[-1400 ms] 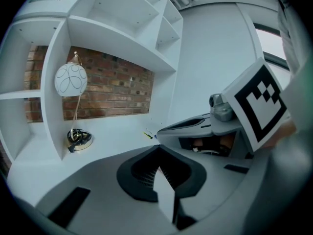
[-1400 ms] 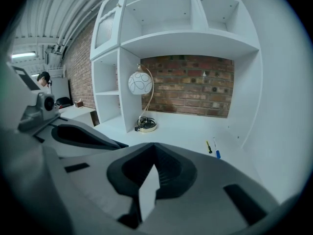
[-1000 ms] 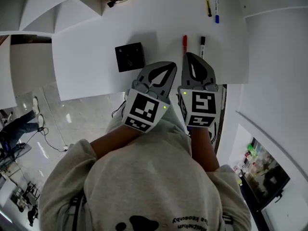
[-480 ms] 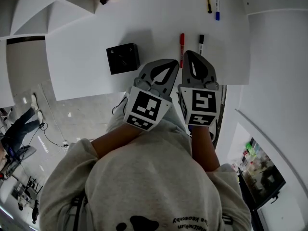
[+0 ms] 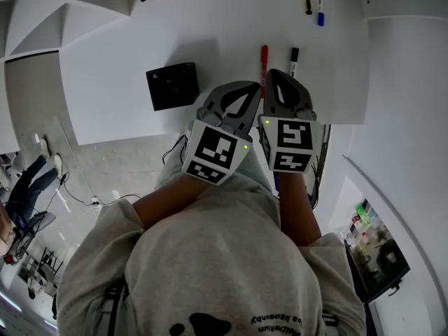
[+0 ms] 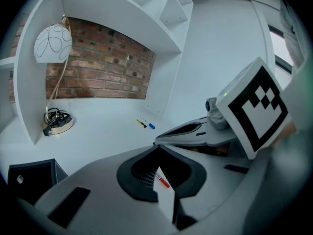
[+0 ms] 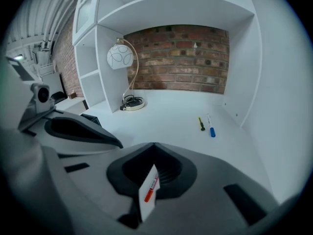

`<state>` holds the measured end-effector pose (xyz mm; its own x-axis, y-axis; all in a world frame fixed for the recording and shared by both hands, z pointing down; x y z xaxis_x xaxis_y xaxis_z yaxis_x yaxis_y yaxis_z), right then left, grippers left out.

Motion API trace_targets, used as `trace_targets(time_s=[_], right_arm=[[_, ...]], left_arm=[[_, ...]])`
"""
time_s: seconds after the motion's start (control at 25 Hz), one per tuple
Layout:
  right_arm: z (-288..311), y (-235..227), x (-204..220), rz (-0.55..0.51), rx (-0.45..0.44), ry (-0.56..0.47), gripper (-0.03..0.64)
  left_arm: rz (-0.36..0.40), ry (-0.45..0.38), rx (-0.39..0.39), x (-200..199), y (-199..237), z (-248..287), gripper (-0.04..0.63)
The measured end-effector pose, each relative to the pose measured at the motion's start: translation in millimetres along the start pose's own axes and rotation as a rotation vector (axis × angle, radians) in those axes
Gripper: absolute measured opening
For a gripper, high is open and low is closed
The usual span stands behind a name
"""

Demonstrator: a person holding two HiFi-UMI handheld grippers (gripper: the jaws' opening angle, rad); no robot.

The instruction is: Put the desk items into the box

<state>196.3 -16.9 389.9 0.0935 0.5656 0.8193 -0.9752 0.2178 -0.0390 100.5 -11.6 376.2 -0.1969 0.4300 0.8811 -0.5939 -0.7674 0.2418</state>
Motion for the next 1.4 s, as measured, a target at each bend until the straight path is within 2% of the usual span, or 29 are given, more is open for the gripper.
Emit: trace_targets(time_s=[0.8,1.04,1.4], right_arm=[[40,-8,35,0.056,-0.031,0.191,0.015],[47,-11,44,0.076,-0.012,0.27,0.017],[55,-11,49,0.097,-0.026,0.322,0.02]], left_arm=[[-0.049,0.075,-0.018,29,20,25,0.005],[-0.07,0.102,-0.025,41,25,30,0.005],[-0.068,0.111,-0.041,45,27,29,0.005]])
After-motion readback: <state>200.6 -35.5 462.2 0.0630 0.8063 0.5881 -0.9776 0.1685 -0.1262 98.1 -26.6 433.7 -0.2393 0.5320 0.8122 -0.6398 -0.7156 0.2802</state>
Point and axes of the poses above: the fingertips, and each gripper's own axes: z forward along the fingers, y to its left, x out of its underside, the point moved 7 cm from there along -z, backward along the fingers, and after that the axes turned 7 degrees about -y, right-handed, at the moved point
